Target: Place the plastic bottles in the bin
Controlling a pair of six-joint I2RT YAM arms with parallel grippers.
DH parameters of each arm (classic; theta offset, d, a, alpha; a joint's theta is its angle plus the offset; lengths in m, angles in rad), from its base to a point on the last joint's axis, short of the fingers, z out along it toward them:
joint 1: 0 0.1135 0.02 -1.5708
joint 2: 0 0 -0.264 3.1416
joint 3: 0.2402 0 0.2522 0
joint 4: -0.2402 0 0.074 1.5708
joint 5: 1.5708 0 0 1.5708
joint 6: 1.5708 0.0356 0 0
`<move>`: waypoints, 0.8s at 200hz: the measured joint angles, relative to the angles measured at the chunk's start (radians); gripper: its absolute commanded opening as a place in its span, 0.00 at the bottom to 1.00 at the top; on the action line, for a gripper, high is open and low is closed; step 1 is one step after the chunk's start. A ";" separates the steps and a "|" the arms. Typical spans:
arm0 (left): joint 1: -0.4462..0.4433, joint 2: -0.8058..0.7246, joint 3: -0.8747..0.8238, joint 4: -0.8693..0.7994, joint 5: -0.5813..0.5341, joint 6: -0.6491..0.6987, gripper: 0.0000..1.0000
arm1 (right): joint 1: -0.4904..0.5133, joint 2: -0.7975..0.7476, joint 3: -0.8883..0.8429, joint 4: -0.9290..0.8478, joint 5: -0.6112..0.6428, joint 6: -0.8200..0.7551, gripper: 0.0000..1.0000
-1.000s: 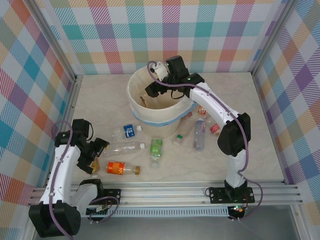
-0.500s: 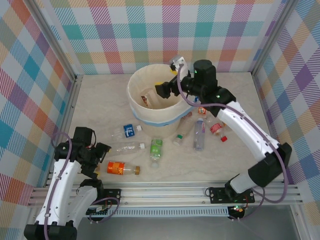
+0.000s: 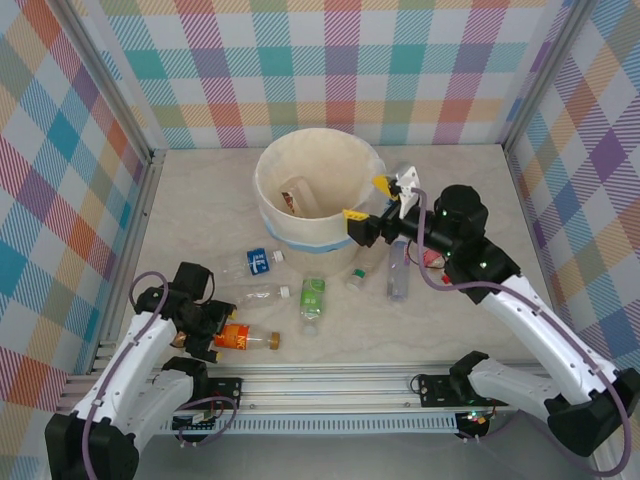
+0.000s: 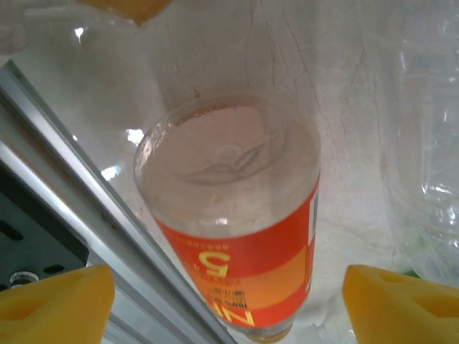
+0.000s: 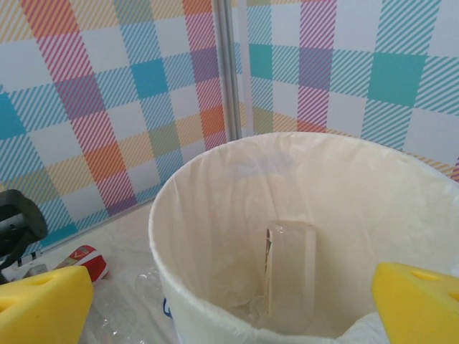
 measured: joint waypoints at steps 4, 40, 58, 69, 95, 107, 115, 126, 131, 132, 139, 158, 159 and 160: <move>-0.001 0.003 -0.010 0.013 0.000 -0.001 0.80 | 0.000 -0.011 -0.006 0.000 -0.002 -0.002 1.00; -0.002 0.051 -0.087 0.129 0.015 0.012 0.79 | 0.000 -0.053 -0.031 -0.011 0.019 -0.002 1.00; -0.002 0.051 -0.115 0.192 0.014 0.026 0.77 | 0.000 -0.053 -0.031 -0.029 0.050 -0.001 1.00; -0.002 0.048 -0.140 0.237 0.014 0.032 0.74 | 0.000 -0.050 -0.031 -0.039 0.057 -0.002 1.00; -0.003 0.013 -0.166 0.306 0.003 0.043 0.67 | 0.000 -0.047 -0.031 -0.054 0.056 0.008 1.00; -0.003 -0.008 -0.175 0.322 -0.003 0.053 0.63 | 0.000 -0.047 -0.031 -0.054 0.056 0.013 1.00; -0.003 -0.024 -0.180 0.330 -0.008 0.060 0.60 | 0.000 -0.047 -0.031 -0.054 0.056 0.016 1.00; -0.003 -0.050 -0.189 0.338 -0.010 0.060 0.57 | 0.000 -0.047 -0.031 -0.054 0.056 0.021 1.00; -0.003 -0.061 -0.193 0.343 -0.010 0.066 0.56 | 0.000 -0.047 -0.031 -0.054 0.056 0.024 1.00; -0.003 -0.065 -0.194 0.344 -0.010 0.064 0.55 | 0.000 -0.047 -0.031 -0.054 0.056 0.025 1.00; -0.003 -0.083 -0.199 0.348 -0.010 0.068 0.53 | 0.000 -0.047 -0.031 -0.054 0.056 0.031 1.00; -0.003 -0.138 -0.201 0.346 -0.008 0.087 0.48 | 0.000 -0.047 -0.031 -0.053 0.057 0.040 1.00; -0.003 -0.140 -0.201 0.345 -0.008 0.088 0.47 | 0.000 -0.047 -0.031 -0.053 0.057 0.040 1.00; -0.003 -0.145 -0.201 0.345 -0.007 0.090 0.47 | 0.000 -0.047 -0.031 -0.053 0.057 0.041 1.00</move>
